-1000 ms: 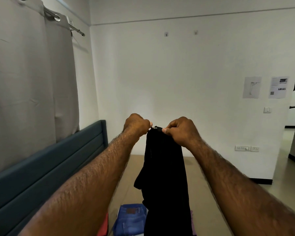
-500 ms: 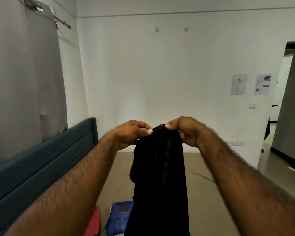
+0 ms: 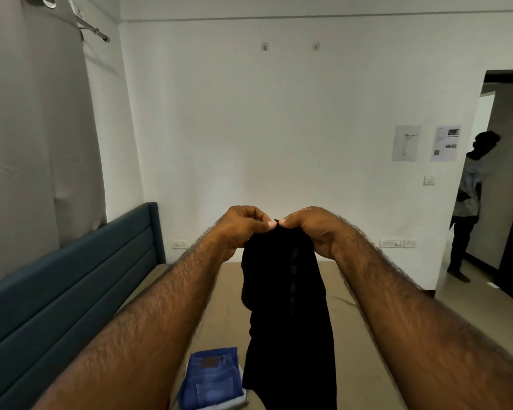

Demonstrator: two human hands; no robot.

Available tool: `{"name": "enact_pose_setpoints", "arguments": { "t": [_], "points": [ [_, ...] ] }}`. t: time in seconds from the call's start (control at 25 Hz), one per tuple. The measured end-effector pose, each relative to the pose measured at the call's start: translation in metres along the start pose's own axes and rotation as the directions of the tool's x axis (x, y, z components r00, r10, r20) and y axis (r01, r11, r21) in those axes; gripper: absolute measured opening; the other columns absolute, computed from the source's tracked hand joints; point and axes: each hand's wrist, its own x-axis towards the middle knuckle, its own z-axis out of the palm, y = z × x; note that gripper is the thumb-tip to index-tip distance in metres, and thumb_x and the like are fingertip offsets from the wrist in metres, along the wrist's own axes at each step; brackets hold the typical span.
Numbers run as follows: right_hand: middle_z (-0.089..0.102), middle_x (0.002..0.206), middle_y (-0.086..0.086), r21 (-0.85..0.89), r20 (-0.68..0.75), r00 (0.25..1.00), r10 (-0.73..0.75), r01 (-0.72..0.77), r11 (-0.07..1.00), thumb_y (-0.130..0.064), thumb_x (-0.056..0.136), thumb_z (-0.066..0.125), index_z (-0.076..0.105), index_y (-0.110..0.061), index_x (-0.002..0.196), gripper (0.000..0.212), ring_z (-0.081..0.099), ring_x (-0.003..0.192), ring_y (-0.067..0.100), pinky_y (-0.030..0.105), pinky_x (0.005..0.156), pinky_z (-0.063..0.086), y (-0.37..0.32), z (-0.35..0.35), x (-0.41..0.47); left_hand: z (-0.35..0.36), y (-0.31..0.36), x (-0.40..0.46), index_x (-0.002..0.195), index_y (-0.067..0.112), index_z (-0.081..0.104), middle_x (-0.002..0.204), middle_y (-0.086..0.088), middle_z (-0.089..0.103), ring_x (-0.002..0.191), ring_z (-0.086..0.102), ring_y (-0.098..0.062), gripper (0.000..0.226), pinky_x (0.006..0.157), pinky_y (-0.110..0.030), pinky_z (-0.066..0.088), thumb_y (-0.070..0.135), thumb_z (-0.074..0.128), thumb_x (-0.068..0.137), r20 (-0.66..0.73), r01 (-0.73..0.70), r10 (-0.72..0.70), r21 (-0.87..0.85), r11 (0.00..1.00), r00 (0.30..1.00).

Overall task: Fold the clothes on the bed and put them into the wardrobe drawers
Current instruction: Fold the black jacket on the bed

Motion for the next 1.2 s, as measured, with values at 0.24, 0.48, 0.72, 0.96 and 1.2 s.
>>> {"name": "enact_pose_setpoints", "arguments": {
  "t": [0.24, 0.48, 0.72, 0.96, 1.2],
  "points": [
    [0.081, 0.099, 0.011, -0.136, 0.001, 0.997, 0.076, -0.075, 0.988, -0.015, 0.097, 0.071, 0.077, -0.001, 0.104, 0.017, 0.077, 0.099, 0.026, 0.042, 0.092, 0.061, -0.007, 0.000, 0.009, -0.003, -0.013, 0.001, 0.088, 0.015, 0.075, 0.089, -0.003, 0.072, 0.086, 0.069, -0.018, 0.027, 0.082, -0.038, 0.061, 0.039, 0.071, 0.100, 0.072, 0.040, -0.041, 0.008, 0.999, 0.997],
    [0.078, 0.102, 0.010, -0.078, 0.033, 0.994, 0.108, -0.105, 0.991, -0.006, 0.096, 0.065, 0.075, -0.001, 0.104, 0.014, 0.073, 0.095, 0.023, 0.036, 0.074, 0.059, -0.004, -0.001, 0.023, -0.016, -0.022, 0.007, 0.093, 0.012, 0.075, 0.085, -0.004, 0.071, 0.082, 0.065, -0.018, 0.006, 0.078, -0.035, 0.058, 0.015, 0.073, 0.098, 0.047, 0.092, -0.087, -0.101, 0.991, 0.995],
    [0.079, 0.100, 0.011, -0.157, -0.020, 0.996, 0.082, -0.085, 0.984, -0.013, 0.099, 0.062, 0.076, -0.003, 0.104, 0.018, 0.076, 0.094, 0.023, 0.042, 0.086, 0.062, 0.007, 0.009, 0.037, -0.016, -0.026, 0.012, 0.089, 0.013, 0.074, 0.088, -0.002, 0.074, 0.080, 0.069, -0.013, 0.016, 0.079, -0.035, 0.062, 0.026, 0.081, 0.092, 0.014, 0.162, -0.162, 0.002, 0.987, 0.987],
    [0.077, 0.092, 0.006, -0.489, -0.078, 0.996, 0.047, -0.079, 0.869, -0.030, 0.092, 0.078, 0.078, -0.010, 0.096, 0.020, 0.071, 0.084, 0.018, 0.035, 0.068, 0.057, -0.001, 0.022, 0.040, -0.018, -0.021, 0.027, 0.096, 0.009, 0.076, 0.103, -0.005, 0.080, 0.100, 0.075, -0.019, 0.005, 0.075, -0.035, 0.052, 0.011, 0.078, 0.092, -0.173, 0.236, -0.219, 0.084, 0.968, 0.960],
    [0.077, 0.095, 0.004, -0.503, -0.087, 0.996, 0.025, -0.066, 0.862, -0.025, 0.082, 0.087, 0.079, -0.008, 0.094, 0.022, 0.072, 0.088, 0.020, 0.029, 0.068, 0.050, 0.010, 0.024, 0.048, -0.021, -0.045, 0.024, 0.096, 0.008, 0.078, 0.089, -0.002, 0.082, 0.089, 0.077, -0.013, 0.010, 0.085, -0.039, 0.045, 0.007, 0.081, 0.086, -0.250, 0.346, -0.340, -0.023, 0.938, 0.907]
  ]
}}
